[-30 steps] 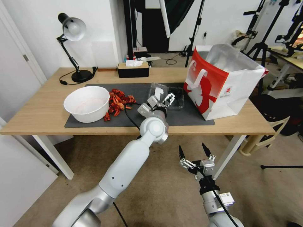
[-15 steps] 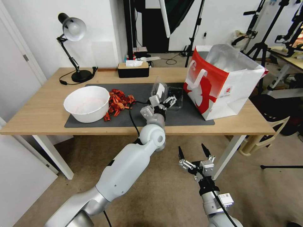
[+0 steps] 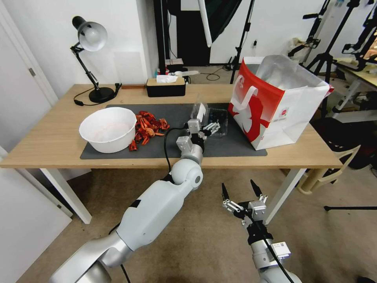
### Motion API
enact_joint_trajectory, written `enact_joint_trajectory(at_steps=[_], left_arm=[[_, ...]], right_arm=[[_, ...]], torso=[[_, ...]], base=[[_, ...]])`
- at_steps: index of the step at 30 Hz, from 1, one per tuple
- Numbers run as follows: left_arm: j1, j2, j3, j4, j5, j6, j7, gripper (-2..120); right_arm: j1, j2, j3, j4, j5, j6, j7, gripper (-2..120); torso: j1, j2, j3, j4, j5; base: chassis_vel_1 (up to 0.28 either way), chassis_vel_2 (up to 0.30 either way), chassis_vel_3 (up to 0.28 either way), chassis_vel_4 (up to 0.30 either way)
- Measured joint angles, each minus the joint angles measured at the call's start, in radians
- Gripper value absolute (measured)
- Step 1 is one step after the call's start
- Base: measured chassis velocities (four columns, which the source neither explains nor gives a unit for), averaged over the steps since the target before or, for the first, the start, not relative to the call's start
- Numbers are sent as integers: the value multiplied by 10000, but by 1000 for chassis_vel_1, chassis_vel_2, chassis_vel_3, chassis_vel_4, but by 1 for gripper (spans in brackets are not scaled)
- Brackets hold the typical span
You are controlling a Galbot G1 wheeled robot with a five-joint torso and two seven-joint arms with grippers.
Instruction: Close the takeout container lid, then place the container into the takeout bag.
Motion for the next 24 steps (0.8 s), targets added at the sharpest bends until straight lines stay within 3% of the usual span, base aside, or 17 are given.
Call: enact_joint_trajectory(at_steps=[6, 19, 24], left_arm=[[-143, 52, 16, 25, -410, 14, 503, 100], [-521, 174, -62, 323, -1776, 528, 2437, 100], [-606, 103, -195, 368, -2600, 838, 2653, 100]], right_arm=[[-6, -32, 35, 0, -3, 4, 9, 100], [57, -49, 75, -39, 1, 9, 39, 100], [82, -55, 79, -69, 4, 11, 45, 100]], torso=[[0, 0, 0, -1, 1], [0, 0, 0, 0, 0], [0, 0, 0, 0, 1]], base=[[0, 0, 0, 0], [0, 0, 0, 0], [0, 0, 0, 0]])
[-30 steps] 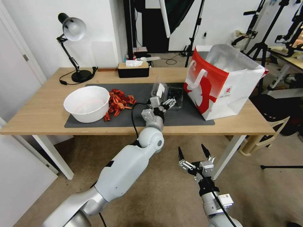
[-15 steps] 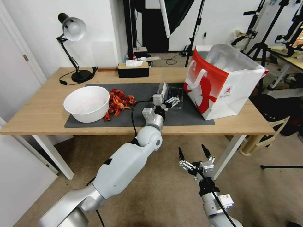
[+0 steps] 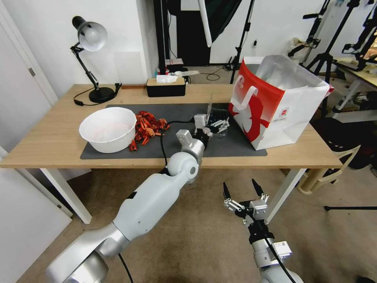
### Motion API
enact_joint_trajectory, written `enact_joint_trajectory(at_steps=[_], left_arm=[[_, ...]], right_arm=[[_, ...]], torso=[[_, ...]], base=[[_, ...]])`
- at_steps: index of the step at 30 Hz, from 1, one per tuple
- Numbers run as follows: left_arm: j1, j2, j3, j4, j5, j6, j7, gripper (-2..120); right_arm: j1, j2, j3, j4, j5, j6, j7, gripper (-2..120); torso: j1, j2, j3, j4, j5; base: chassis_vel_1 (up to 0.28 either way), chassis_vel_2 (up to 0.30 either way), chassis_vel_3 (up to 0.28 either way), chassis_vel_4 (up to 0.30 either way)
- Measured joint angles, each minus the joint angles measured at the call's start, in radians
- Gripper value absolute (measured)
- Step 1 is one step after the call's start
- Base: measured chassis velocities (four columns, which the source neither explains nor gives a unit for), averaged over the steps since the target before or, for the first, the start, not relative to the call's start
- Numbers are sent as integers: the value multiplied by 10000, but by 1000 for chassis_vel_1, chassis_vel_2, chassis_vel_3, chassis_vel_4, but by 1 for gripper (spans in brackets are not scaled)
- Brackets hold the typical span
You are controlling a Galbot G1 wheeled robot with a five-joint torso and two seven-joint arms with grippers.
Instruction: Close the takeout container lid, then place the container into the takeout bag.
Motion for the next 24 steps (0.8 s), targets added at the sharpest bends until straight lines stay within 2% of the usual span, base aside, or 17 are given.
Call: enact_joint_trajectory(at_steps=[3, 9, 13, 16, 24], left_arm=[[-66, -83, -208, -54, -1153, 470, -17, 100], [-201, -111, -395, -109, -2327, 1074, -239, 100], [-336, -163, -537, -201, -3097, 1526, -625, 100], [-478, -359, -763, -221, -3942, 1849, -1156, 100], [-587, -646, -993, -89, -4685, 2289, -1749, 100]], right_arm=[[32, -2, 0, -24, 1, 0, 15, 100], [73, -4, -7, -68, 5, 0, 25, 100], [101, -3, -19, -110, 5, 0, 27, 100], [126, 17, -31, -139, -28, 0, 29, 100], [99, 8, -32, -180, -71, 25, 36, 100]], torso=[[0, 0, 0, -1, 0], [0, 0, 0, 0, 0], [0, 0, 0, 1, 0], [0, 0, 0, 0, 0], [0, 0, 0, -1, 0]], base=[[0, 0, 0, 0], [0, 0, 0, 0], [0, 0, 0, 0], [0, 0, 0, 0], [0, 0, 0, 0]])
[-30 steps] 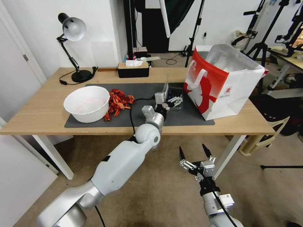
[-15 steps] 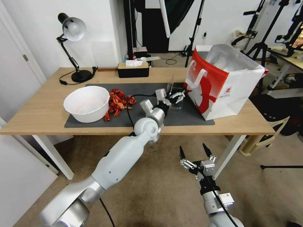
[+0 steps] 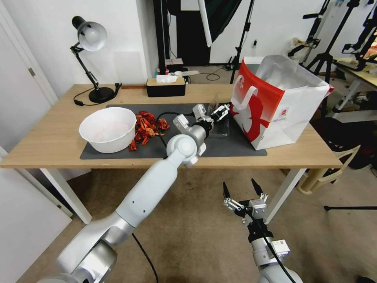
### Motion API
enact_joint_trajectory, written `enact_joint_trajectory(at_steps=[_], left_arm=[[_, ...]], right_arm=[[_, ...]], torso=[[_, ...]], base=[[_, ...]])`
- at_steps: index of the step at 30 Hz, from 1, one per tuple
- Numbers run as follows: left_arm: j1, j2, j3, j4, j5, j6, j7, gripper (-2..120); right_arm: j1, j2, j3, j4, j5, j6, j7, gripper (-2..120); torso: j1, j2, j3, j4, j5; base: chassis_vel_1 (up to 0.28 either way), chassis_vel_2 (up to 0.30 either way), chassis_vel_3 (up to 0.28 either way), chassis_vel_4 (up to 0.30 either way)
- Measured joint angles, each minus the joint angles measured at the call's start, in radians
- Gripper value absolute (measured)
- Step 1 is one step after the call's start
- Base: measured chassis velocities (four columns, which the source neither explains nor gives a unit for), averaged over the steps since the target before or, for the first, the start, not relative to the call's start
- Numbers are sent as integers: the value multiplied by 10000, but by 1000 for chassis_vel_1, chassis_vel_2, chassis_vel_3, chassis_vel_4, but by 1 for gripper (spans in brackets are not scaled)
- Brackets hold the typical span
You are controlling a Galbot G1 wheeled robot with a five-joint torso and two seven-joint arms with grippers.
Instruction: Close the takeout container lid, then place the container into the takeout bag.
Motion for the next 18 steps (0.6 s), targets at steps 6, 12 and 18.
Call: enact_joint_trajectory(at_steps=[6, 12, 18], left_arm=[[-68, -137, -83, 229, -13, 79, -23, 100], [-60, -306, -131, 339, -264, 240, -63, 100], [-46, -456, -130, 439, -347, 317, -82, 100]], right_arm=[[30, -3, -23, -16, -19, 11, 2, 100], [35, -26, -16, -28, -31, 13, 6, 100], [7, -11, -14, -62, -76, 52, 6, 100]], torso=[[0, 0, 0, 1, 1], [0, 0, 0, 1, 1], [0, 0, 0, 1, 1]], base=[[0, 0, 0, 0], [0, 0, 0, 0], [0, 0, 0, 0]])
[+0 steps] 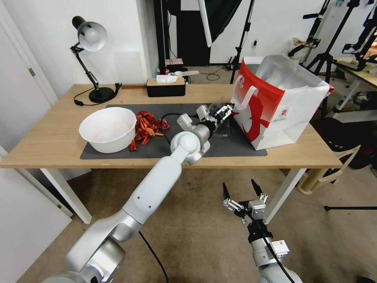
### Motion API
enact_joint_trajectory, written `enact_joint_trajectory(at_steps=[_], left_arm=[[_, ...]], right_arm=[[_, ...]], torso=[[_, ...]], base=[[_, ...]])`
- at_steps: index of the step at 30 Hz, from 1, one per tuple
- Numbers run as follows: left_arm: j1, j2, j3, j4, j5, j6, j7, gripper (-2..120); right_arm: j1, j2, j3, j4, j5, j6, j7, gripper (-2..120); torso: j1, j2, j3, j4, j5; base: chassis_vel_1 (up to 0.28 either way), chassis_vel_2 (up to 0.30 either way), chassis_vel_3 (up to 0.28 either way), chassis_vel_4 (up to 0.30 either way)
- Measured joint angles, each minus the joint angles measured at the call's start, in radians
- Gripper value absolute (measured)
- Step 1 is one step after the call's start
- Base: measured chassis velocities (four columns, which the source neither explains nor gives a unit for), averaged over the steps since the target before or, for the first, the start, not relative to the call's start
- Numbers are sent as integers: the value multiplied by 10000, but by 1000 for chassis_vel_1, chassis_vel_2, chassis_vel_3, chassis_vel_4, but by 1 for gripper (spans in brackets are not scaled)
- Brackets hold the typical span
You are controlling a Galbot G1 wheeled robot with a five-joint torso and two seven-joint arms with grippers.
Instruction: Close the takeout container lid, then place the container into the takeout bag.
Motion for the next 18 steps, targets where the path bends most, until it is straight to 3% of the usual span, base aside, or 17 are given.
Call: enact_joint_trajectory(at_steps=[18], left_arm=[[-58, -166, 37, 348, 24, 396, -899, 100]], right_arm=[[-6, 59, 0, -42, -27, 45, -7, 100]], torso=[[0, 0, 0, 0, 0]], base=[[0, 0, 0, 0]])
